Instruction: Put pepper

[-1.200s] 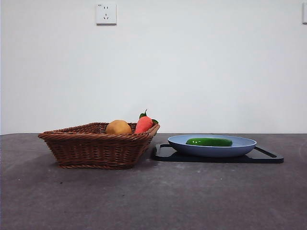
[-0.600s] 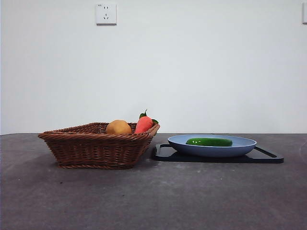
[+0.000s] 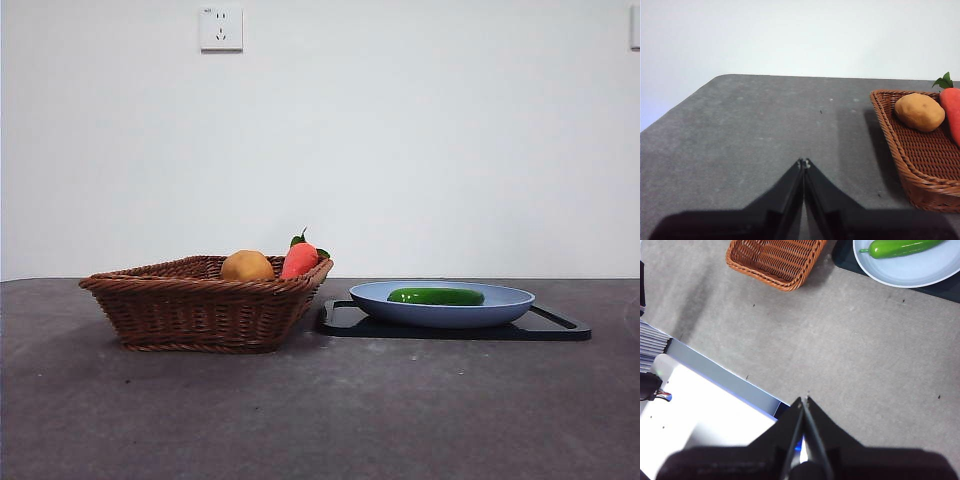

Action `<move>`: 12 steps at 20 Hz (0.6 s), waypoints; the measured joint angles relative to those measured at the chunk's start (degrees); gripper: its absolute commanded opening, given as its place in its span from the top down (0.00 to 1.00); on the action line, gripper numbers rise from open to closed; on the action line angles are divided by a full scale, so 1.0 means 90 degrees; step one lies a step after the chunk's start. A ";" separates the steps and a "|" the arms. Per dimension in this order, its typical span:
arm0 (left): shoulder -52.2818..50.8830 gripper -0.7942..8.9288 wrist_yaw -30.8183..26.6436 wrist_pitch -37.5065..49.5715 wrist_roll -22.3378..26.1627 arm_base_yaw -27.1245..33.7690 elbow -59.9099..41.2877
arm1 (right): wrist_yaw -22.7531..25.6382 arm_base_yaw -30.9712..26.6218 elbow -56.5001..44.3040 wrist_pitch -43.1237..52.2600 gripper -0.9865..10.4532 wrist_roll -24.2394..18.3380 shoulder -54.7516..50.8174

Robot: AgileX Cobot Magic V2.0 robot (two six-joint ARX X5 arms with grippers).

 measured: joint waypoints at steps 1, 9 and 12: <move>0.0000 0.91 0.0000 0.0000 0.0000 0.0000 0.0000 | 0.0000 0.0000 0.0000 0.0000 0.90 -0.0002 0.0000; 0.0000 0.91 -0.0002 0.0002 0.0000 0.0000 0.0000 | 0.0000 -0.0719 -0.0272 0.1770 0.90 -0.0529 -0.0748; 0.0000 0.91 -0.0002 0.0002 0.0000 0.0000 0.0000 | -0.0005 -0.1345 -0.1360 0.3332 0.90 -0.0576 -0.1892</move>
